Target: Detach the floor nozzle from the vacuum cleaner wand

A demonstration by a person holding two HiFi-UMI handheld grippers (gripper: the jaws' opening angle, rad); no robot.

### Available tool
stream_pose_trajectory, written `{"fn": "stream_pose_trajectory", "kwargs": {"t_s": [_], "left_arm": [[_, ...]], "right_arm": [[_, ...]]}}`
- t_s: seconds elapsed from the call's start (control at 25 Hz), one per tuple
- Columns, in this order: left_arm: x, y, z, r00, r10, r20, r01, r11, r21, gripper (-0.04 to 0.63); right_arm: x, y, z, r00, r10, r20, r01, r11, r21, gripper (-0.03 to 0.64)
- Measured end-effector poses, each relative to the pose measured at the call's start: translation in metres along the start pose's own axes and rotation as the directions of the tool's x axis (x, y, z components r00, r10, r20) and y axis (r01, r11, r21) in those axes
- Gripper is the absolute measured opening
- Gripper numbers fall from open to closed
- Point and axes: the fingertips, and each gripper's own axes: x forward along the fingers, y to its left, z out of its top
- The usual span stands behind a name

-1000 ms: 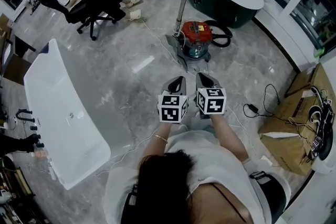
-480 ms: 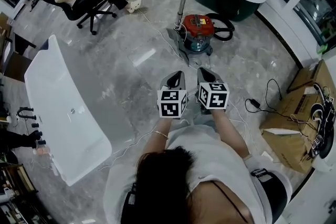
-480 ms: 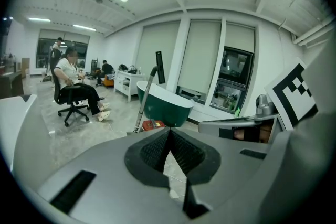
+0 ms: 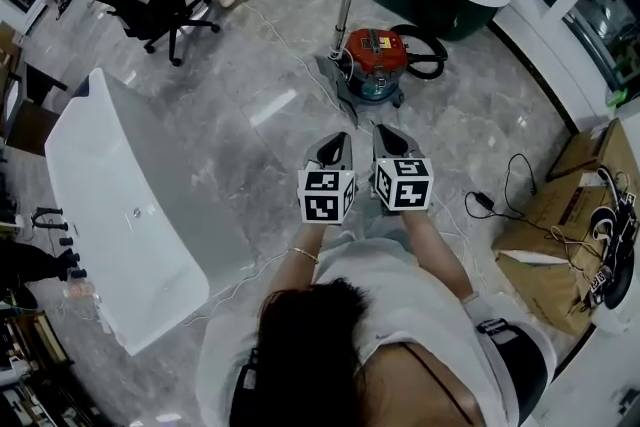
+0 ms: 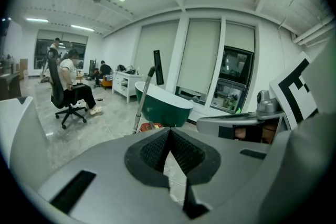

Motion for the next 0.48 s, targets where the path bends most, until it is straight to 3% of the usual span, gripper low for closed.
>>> {"fn": "stream_pose_trajectory", "kwargs": {"t_s": [0.48], "left_arm": [[0.065, 0.005, 0.029, 0.999, 0.041, -0.018, -0.041, 0.999, -0.009, 0.003]], "right_arm": [[0.046, -0.048, 0.024, 0.999, 0.028, -0.034, -0.028, 1.0, 0.004, 0.015]]}}
